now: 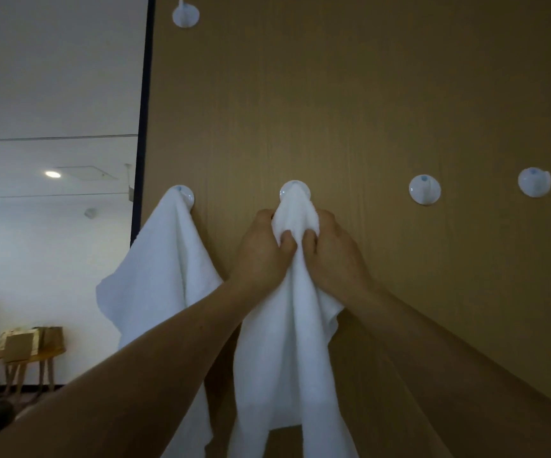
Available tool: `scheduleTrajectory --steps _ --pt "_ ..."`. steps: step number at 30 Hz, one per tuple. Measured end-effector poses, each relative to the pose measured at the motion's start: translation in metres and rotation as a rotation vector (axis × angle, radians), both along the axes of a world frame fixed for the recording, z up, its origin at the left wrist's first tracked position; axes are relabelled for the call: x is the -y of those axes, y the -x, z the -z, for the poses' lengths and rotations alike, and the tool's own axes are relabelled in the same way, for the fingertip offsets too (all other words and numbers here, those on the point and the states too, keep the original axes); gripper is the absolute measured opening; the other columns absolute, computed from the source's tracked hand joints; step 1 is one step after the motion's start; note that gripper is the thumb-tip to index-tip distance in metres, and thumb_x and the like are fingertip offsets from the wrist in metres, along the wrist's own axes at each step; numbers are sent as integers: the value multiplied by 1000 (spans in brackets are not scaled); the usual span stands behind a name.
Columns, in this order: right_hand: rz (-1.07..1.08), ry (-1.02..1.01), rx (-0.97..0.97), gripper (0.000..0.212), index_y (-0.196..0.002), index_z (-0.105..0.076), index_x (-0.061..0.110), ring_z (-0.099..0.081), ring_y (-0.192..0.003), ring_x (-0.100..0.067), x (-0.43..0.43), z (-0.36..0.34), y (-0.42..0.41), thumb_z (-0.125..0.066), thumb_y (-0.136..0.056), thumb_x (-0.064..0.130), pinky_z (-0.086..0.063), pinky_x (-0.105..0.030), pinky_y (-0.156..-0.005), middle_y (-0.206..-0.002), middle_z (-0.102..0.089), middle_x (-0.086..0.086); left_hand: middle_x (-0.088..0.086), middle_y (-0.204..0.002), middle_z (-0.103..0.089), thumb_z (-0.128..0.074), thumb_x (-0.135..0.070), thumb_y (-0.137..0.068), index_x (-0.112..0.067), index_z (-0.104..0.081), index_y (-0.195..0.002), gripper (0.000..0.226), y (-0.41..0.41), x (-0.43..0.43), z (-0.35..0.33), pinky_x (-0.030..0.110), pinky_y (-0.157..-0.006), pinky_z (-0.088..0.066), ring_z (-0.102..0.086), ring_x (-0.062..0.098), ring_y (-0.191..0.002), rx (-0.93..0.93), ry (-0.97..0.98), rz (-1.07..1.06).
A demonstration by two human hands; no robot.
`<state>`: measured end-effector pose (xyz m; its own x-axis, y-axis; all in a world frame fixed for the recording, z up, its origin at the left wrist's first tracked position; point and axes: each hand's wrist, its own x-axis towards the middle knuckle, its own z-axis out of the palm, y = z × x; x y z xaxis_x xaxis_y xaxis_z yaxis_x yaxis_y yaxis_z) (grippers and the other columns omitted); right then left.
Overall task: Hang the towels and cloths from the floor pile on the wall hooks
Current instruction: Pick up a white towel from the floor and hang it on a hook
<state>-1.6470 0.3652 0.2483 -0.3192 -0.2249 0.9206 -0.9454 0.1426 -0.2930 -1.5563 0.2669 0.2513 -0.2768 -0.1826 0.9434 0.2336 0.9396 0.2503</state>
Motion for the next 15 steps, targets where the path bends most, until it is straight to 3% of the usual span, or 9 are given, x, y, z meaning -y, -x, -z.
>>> scheduleTrajectory --steps 2,5,8,10,13,15 --pt "-24 52 1 40 -136 -42 10 -53 -95 -12 -1 11 -1 -42 -99 26 -42 -23 -77 -122 -55 -6 -10 -100 -49 -55 -30 -94 -10 -45 -128 41 0 -4 13 -2 -66 -36 -48 -6 -77 -40 -18 10" --pt "-42 53 6 41 -138 -40 11 -52 -100 -12 -8 25 -4 -42 -99 23 -43 -24 -82 -125 -52 -6 -9 -108 -46 -53 -32 -94 -12 -41 -132 45 0 -10 24 1 -65 -36 -47 0 -86 -37 -22 10" --pt "-47 1 54 41 -138 -41 11 -55 -108 -18 -19 36 -6 -40 -100 25 -48 -35 -92 -128 -54 -7 -5 -116 -45 -54 -29 -94 -11 -35 -137 51 -4 -15 31 0 -69 -35 -44 4 -97 -30 -9 27" --pt "-80 -34 79 42 -142 -39 13 -55 -115 -19 -27 47 -11 -40 -102 27 -46 -37 -98 -133 -54 -6 5 -128 -43 -55 -27 -92 -10 -29 -142 59 -6 -18 36 11 -82 -34 -41 8 -106 -3 15 18" --pt "-78 -36 91 43 -143 -39 17 -54 -116 -12 -40 66 -23 -37 -103 32 -43 -26 -96 -135 -54 0 14 -147 -29 -52 -34 -93 -6 -16 -149 72 -11 -24 48 34 -104 -33 -34 23 -130 79 20 -63" --pt "-34 -17 134 42 -139 -43 19 -57 -112 -12 -48 77 -31 -34 -102 37 -45 -27 -92 -129 -57 1 15 -157 -15 -46 -42 -93 -6 -8 -151 78 -17 -26 56 43 -117 -17 -17 29 -144 108 109 -201"
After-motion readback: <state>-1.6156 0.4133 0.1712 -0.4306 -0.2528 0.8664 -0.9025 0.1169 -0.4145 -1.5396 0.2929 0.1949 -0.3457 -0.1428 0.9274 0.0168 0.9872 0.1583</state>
